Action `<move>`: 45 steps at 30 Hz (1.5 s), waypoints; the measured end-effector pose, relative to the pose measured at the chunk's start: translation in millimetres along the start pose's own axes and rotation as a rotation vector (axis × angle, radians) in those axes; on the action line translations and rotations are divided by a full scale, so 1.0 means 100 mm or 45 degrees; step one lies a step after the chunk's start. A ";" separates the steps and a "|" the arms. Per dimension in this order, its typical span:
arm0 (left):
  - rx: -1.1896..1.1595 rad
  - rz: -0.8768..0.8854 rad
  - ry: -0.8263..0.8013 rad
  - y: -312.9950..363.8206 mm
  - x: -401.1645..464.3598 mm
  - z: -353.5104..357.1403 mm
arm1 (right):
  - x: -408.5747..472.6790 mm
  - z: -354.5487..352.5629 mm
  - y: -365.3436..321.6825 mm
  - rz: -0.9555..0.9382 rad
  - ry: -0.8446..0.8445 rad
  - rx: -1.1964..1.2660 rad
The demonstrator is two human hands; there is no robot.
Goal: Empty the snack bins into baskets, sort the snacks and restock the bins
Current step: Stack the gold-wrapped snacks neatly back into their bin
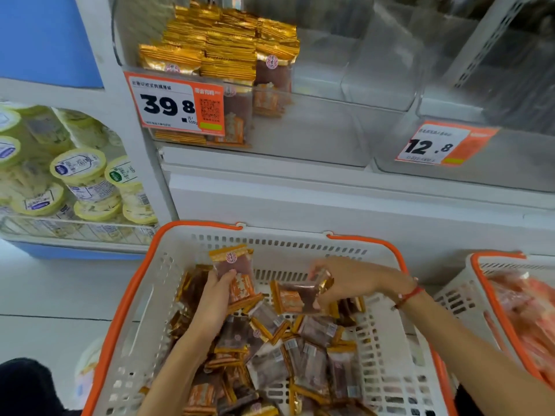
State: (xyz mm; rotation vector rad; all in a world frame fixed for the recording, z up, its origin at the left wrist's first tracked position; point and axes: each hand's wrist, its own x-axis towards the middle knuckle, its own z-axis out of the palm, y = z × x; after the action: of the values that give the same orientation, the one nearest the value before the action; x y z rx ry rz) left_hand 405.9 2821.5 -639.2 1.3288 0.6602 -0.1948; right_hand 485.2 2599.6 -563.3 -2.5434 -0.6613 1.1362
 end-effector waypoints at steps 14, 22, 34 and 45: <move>-0.163 0.028 -0.245 0.61 -0.55 0.28 | -0.45 -0.14 -0.86 -0.331 0.941 0.498; -0.123 0.585 -0.309 1.24 -0.74 0.35 | -0.63 -0.34 -1.27 -0.440 0.872 0.728; 0.655 1.263 0.072 2.56 -0.84 0.56 | -0.77 -1.46 -1.50 -0.694 0.966 0.813; 1.659 1.561 0.581 2.64 0.04 0.07 | -0.15 -2.37 -1.18 -0.355 1.019 0.344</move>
State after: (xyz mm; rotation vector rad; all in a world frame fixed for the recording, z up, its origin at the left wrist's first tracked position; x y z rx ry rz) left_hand 541.2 2883.1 -421.2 2.8351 -0.1316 0.8467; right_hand 620.6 2677.5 -348.7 -2.2892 -0.5617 0.0647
